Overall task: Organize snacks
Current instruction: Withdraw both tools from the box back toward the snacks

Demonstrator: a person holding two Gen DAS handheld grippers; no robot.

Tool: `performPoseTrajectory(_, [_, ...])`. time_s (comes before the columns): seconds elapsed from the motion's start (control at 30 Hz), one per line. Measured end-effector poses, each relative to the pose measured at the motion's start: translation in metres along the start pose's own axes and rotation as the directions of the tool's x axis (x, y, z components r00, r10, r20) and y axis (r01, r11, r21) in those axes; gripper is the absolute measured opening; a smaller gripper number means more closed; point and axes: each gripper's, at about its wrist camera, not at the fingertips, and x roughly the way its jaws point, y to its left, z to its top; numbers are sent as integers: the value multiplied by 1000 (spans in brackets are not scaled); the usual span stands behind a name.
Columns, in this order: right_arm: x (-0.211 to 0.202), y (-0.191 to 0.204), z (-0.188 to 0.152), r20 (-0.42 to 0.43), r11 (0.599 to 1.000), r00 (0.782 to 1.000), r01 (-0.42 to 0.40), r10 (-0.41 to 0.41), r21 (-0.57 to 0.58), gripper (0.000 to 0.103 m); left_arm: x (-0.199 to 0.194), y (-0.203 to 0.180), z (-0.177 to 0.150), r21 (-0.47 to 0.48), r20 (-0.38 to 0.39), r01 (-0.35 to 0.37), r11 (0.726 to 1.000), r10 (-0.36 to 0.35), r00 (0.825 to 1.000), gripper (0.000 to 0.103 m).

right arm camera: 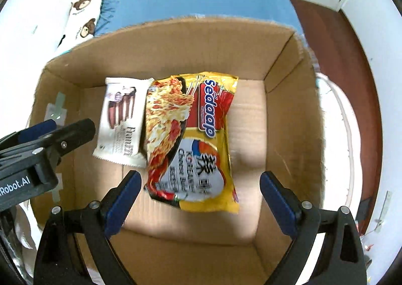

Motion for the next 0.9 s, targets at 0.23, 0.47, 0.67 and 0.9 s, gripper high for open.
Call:
performPoseTrajectory(0.23, [-67,27,-39,112,1000,994,-5,7,-17,97,-65,3,-22,10,120,16,1000,-17,993,90])
performPoseTrajectory(0.47, [-96,46,-71,186,1000,982,-23,25,-15,97,-112,4,-58,21,197,21,1000,-25,980,90])
performPoseTrajectory(0.67, [-122,52,-111,234,999,971,-44,44,-5,97,-134,12,-95,-4,251,4,1000,-3,968,90])
performPoseTrajectory(0.9, [-109,52,-160,238,997,969,-70,59,40,97,-119,30,-153,-35,246,-38,999,45,968,90])
